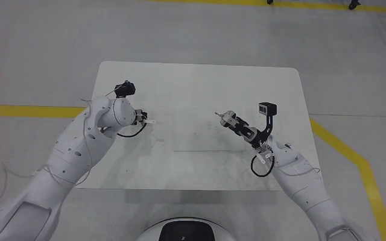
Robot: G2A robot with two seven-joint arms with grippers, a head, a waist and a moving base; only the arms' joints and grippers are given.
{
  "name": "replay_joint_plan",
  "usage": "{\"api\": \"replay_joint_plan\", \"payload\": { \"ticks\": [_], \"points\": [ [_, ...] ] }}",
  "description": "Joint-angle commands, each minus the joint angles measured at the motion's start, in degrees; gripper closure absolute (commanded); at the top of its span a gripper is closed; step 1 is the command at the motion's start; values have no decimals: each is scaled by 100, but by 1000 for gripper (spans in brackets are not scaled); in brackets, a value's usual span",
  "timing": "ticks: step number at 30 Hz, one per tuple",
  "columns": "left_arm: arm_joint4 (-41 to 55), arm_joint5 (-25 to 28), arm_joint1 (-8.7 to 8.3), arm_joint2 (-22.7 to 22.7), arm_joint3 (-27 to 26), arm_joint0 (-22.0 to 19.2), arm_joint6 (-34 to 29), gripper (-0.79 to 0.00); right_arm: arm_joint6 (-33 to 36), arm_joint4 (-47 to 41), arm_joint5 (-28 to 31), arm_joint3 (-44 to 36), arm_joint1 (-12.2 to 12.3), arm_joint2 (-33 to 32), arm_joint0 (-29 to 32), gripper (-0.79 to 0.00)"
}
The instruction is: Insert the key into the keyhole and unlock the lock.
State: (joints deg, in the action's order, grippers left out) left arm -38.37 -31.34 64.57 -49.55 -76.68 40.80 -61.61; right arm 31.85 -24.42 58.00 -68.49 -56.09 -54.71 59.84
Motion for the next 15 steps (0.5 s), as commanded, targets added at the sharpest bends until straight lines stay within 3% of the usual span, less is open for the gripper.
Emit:
{"api": "replay_joint_plan", "payload": {
  "ticks": [1,8,15],
  "points": [
    [7,24,18,8,36,-15,16,0,0,0,0,0,0,0,0,0],
    [-178,279,10,-19,-48,45,-15,0,0,0,0,0,0,0,0,0],
    [29,1564,-114,-345,-601,394,-42,0,0,0,0,0,0,0,0,0]
  ]
}}
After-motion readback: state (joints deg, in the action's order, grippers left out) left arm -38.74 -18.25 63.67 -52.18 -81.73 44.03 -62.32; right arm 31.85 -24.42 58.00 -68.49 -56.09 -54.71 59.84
